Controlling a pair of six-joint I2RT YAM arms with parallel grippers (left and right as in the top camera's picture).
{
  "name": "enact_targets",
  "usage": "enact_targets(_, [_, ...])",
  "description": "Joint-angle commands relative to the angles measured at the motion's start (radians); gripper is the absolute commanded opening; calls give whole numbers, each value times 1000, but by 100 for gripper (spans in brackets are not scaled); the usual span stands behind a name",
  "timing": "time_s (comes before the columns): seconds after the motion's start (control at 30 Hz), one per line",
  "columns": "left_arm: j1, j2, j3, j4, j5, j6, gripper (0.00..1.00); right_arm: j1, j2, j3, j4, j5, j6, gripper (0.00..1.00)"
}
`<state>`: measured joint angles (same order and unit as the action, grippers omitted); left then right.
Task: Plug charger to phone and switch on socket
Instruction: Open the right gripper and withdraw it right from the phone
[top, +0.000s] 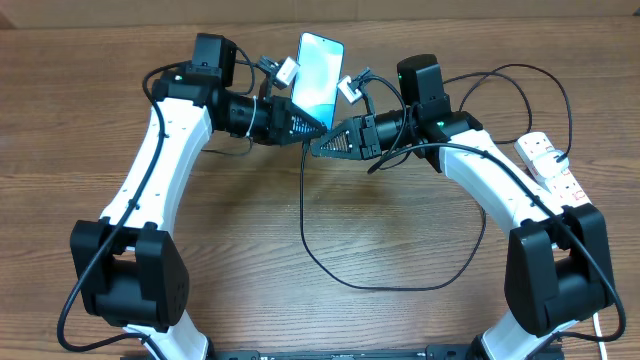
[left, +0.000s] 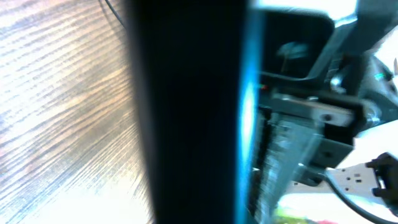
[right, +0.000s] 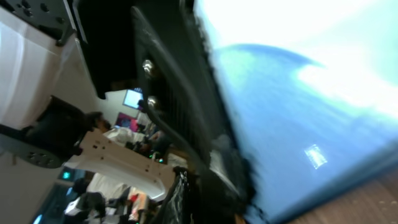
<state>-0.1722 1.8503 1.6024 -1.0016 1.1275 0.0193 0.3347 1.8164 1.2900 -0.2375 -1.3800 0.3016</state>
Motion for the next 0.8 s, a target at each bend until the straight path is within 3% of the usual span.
enact_targets(0.0, [-63, -7, -17, -8, 68, 41, 4, 16, -32, 59, -8, 41, -18, 4])
enact_targets(0.13, [-61, -7, -17, -16, 19, 41, 4, 8, -32, 59, -19, 45, -17, 17])
enact_targets(0.23, [-51, -7, -17, -15, -23, 40, 4, -28, -32, 59, -60, 60, -17, 34])
enact_targets(0.37, [-13, -7, -17, -20, -32, 41, 4, -90, -32, 59, -117, 103, -18, 45])
enact_targets(0.5, [16, -7, -17, -23, -26, 40, 4, -161, -32, 59, -120, 108, -17, 63])
enact_targets(0.6, [15, -7, -17, -16, -11, 41, 4, -195, -32, 59, -142, 246, -16, 77])
enact_targets(0.77, [15, -7, -17, -23, 45, 41, 4, -195, -32, 59, -138, 320, -9, 82])
